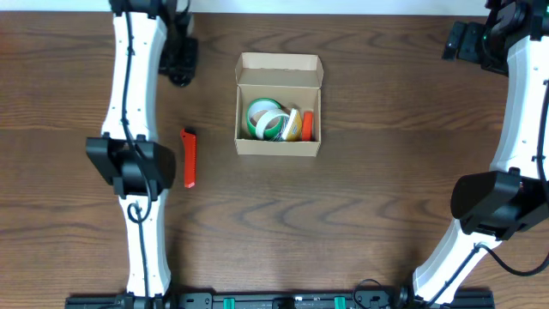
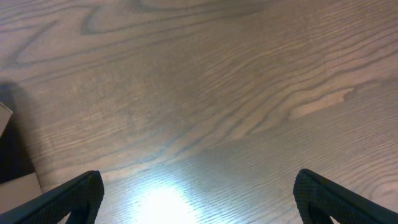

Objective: Pack container
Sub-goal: 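Carry the black object with the left gripper into the box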

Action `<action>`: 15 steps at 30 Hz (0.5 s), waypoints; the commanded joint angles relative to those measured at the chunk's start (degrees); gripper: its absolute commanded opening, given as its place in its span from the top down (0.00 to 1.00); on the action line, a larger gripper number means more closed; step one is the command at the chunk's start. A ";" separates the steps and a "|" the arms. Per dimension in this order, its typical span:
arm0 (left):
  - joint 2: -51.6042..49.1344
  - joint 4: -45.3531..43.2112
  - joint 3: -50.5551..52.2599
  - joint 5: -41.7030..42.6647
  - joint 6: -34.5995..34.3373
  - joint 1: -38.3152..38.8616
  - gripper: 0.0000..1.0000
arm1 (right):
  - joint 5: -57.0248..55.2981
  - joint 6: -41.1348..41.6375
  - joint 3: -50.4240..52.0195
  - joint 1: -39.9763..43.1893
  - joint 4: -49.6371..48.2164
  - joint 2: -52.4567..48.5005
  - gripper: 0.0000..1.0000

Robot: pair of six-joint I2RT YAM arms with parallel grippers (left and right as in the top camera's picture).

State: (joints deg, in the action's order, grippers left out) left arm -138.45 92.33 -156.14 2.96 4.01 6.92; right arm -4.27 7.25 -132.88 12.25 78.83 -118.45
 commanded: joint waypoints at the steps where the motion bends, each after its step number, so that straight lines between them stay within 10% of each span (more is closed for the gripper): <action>1: -0.17 4.48 -5.33 -0.59 -3.10 3.17 0.53 | 0.28 1.09 0.37 -0.72 0.15 0.26 0.01; 15: 1.31 4.46 -6.51 -0.74 -15.93 19.71 0.58 | 0.26 1.09 0.37 -0.72 0.33 0.26 0.01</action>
State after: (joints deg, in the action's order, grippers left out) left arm -138.30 92.33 -161.86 3.01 -7.20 24.56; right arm -4.25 7.27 -132.88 12.25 78.89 -118.45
